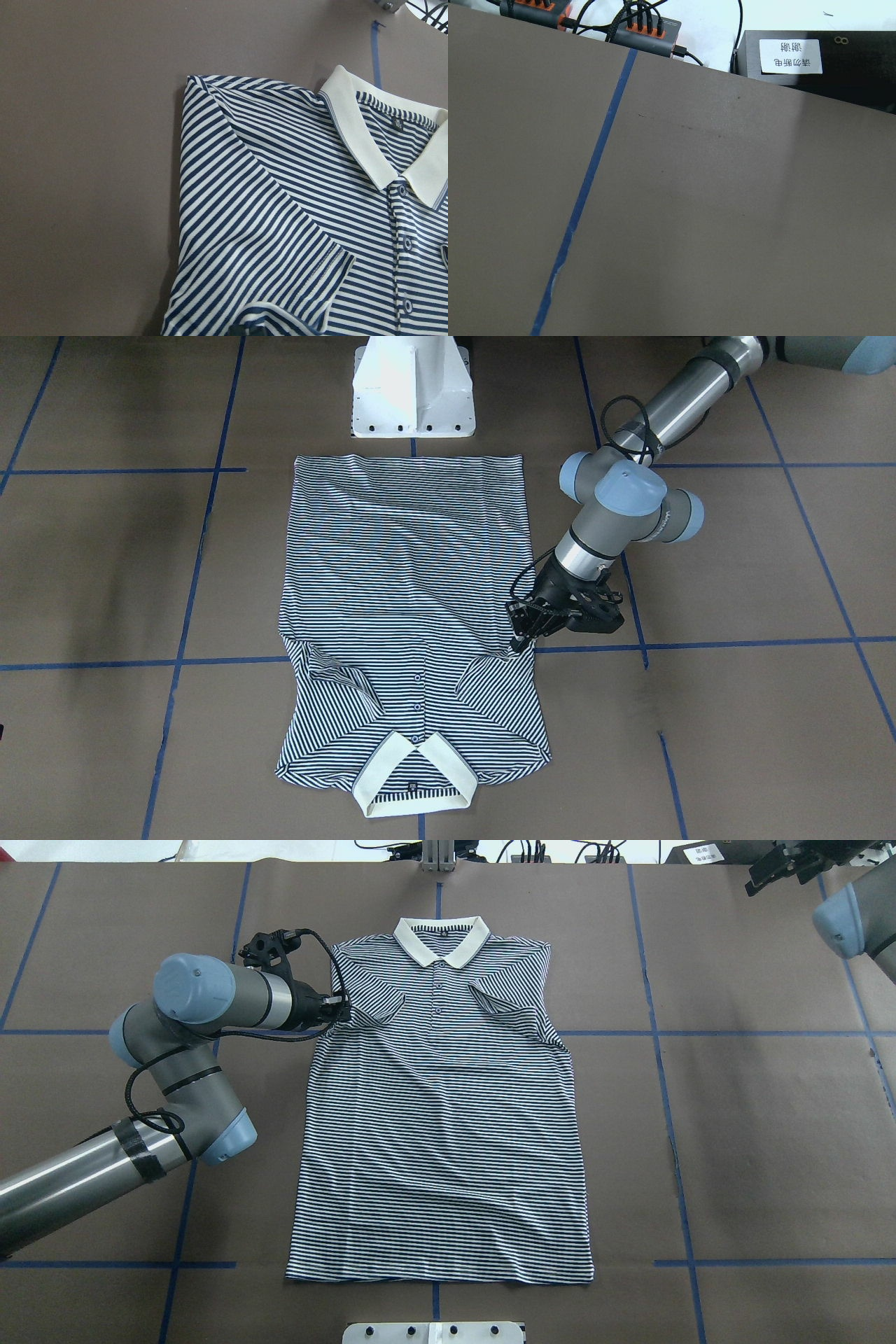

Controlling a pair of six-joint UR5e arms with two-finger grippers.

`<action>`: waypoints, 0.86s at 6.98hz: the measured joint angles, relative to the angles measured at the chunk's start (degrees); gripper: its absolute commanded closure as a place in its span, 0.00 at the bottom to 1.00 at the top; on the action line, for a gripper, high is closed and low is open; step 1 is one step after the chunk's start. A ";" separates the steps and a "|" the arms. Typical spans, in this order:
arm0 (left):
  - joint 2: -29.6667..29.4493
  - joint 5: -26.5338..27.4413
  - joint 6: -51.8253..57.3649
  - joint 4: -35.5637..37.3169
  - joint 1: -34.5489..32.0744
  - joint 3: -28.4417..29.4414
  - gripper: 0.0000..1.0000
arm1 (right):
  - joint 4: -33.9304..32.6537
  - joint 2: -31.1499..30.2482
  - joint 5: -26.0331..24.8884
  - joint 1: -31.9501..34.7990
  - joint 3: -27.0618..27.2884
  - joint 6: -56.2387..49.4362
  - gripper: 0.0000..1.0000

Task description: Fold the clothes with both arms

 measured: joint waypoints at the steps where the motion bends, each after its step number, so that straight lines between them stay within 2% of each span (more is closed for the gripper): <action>1: -0.02 0.08 0.45 0.10 0.64 -0.36 0.00 | 0.00 -0.05 0.00 0.01 -0.02 0.02 0.00; 6: -0.07 -3.97 3.64 1.45 1.64 -4.31 0.00 | -0.04 0.44 0.00 -0.29 0.08 1.92 0.00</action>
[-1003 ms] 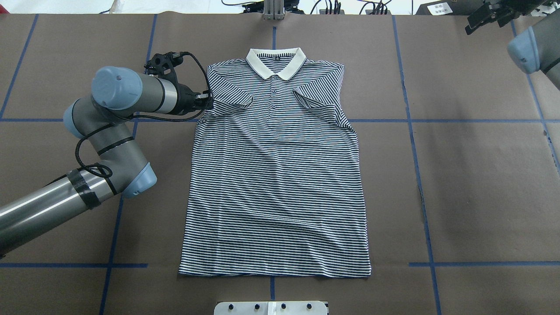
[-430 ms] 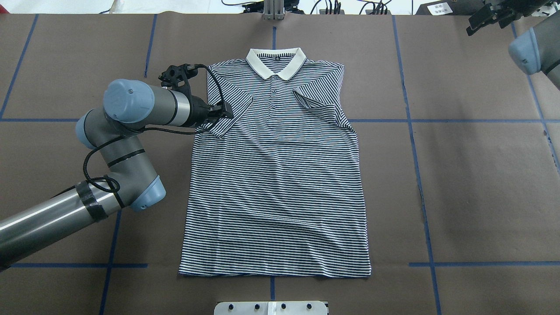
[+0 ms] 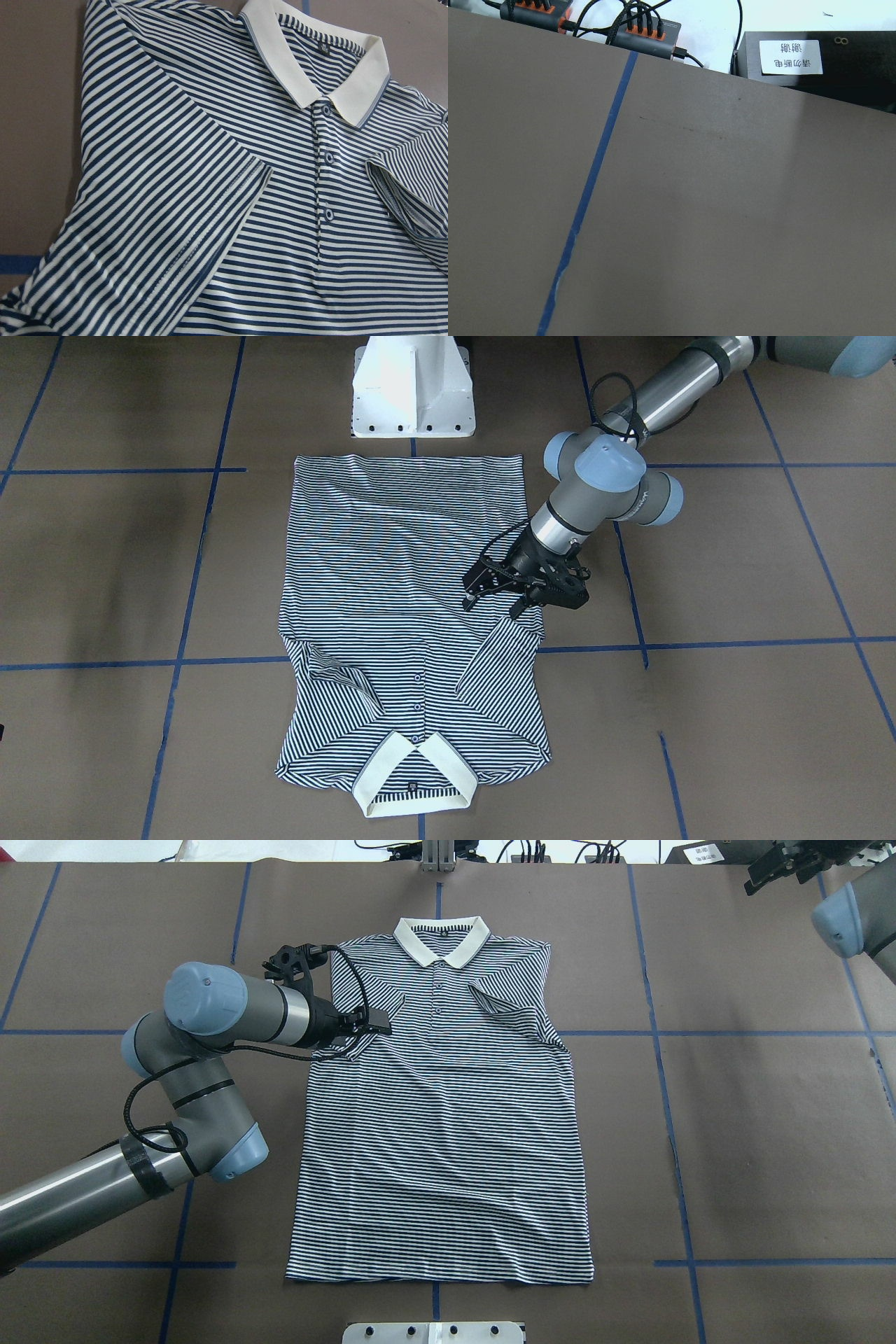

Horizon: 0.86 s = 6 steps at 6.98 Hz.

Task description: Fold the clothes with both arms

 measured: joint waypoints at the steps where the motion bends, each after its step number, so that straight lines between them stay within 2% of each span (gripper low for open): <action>1: -0.04 -0.24 0.62 0.03 -0.03 -0.17 0.00 | 0.02 0.66 -0.20 -0.97 0.26 3.83 0.00; 2: -0.06 -0.27 1.23 0.04 -0.17 -0.31 0.00 | 0.47 1.65 -0.75 -3.00 0.70 8.92 0.02; 3: -0.06 -0.26 2.32 0.04 -0.70 -0.53 0.00 | 2.92 2.28 -1.27 -5.61 0.96 14.85 0.12; 4: -0.07 -0.28 4.55 0.04 -1.91 -0.69 0.00 | 7.88 2.47 -1.59 -8.86 1.09 22.93 0.27; 6: -0.07 -0.30 9.82 0.11 -4.79 -0.69 0.00 | 16.87 2.09 -3.96 -16.01 1.83 37.34 0.30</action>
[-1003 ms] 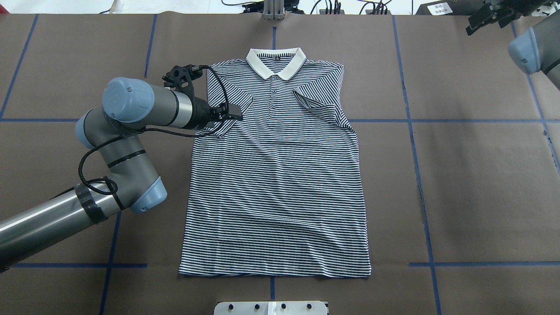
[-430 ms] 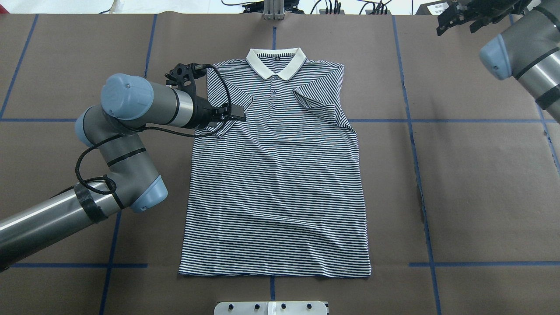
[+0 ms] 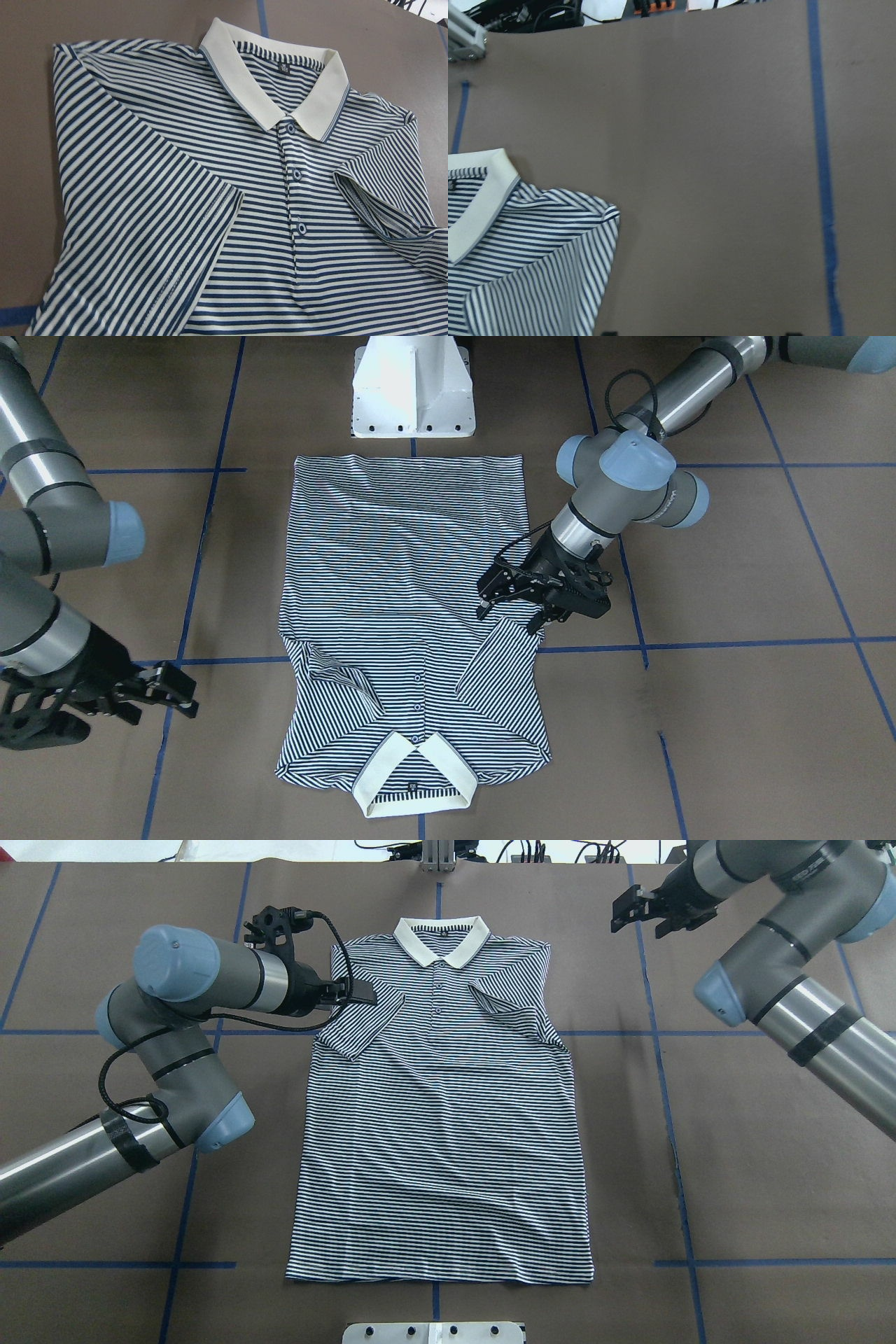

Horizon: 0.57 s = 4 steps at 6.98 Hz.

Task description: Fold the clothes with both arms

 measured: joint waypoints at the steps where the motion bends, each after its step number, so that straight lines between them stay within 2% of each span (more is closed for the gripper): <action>1: -0.03 0.00 1.71 0.02 -0.97 0.04 0.00 | 2.89 -0.25 -2.39 -3.73 0.51 4.12 0.34; 4: -0.22 0.00 2.82 0.03 -1.57 0.03 0.00 | 4.62 0.10 -6.50 -10.32 1.72 6.83 0.42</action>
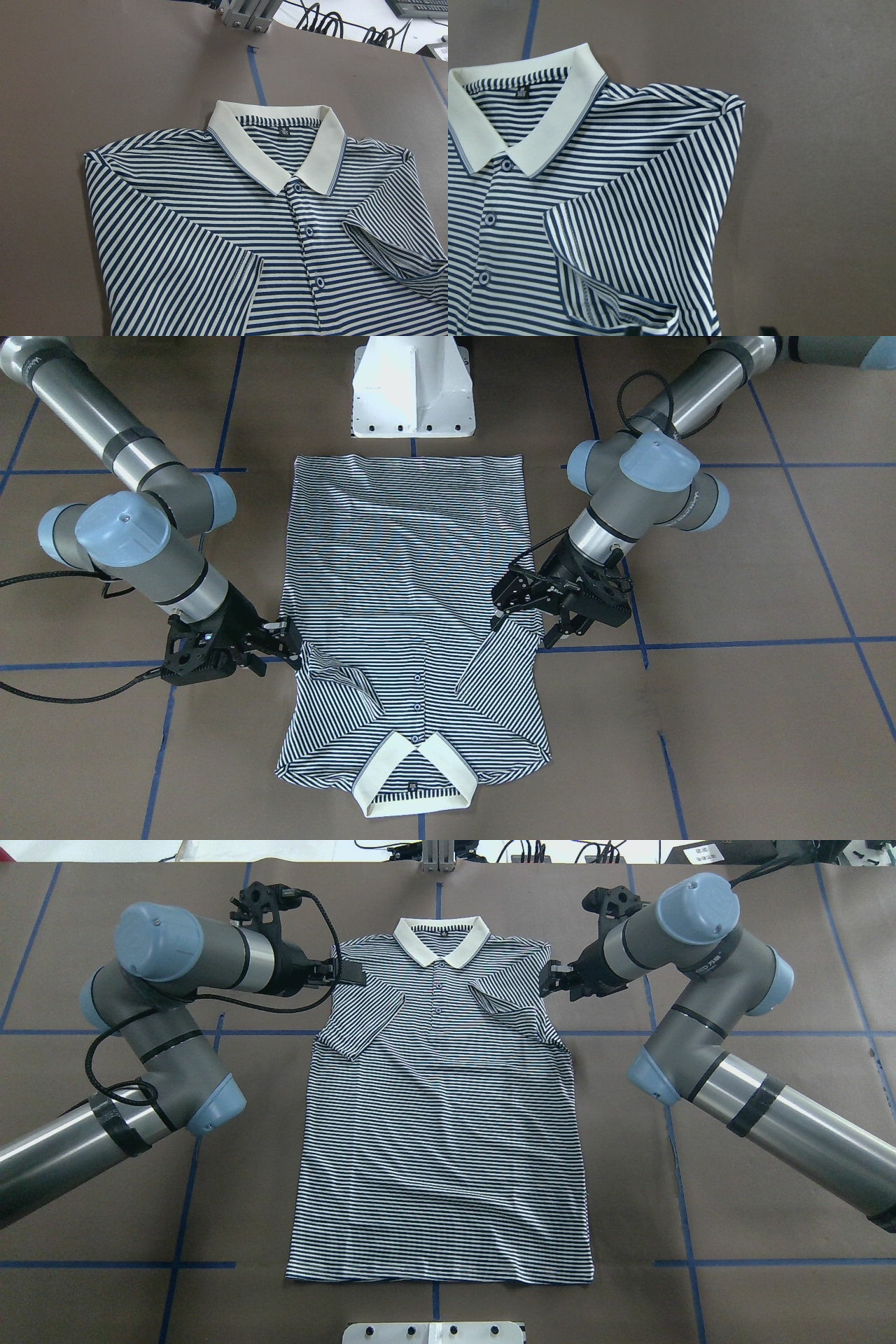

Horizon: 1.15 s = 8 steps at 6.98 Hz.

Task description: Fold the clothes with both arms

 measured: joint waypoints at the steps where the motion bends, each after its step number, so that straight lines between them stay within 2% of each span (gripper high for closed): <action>1: -0.03 0.00 0.03 0.21 -0.04 -0.14 0.00 | 0.00 0.41 -1.37 -1.24 0.04 -0.39 0.49; 2: -0.07 0.00 0.03 0.53 -0.07 -0.33 0.00 | -0.04 0.77 -2.46 -1.97 -0.03 -1.29 0.55; 6: 0.03 0.00 0.04 0.79 -0.05 -0.80 0.00 | -0.47 1.14 -5.22 -3.55 -0.73 -3.85 0.56; 7: 0.03 0.00 0.04 0.79 -0.07 -0.82 0.00 | -0.57 1.17 -5.71 -3.75 -1.16 -4.36 0.61; 8: 0.07 0.00 0.04 0.79 -0.07 -0.82 0.00 | -0.63 1.45 -5.94 -3.82 -1.97 -4.73 0.77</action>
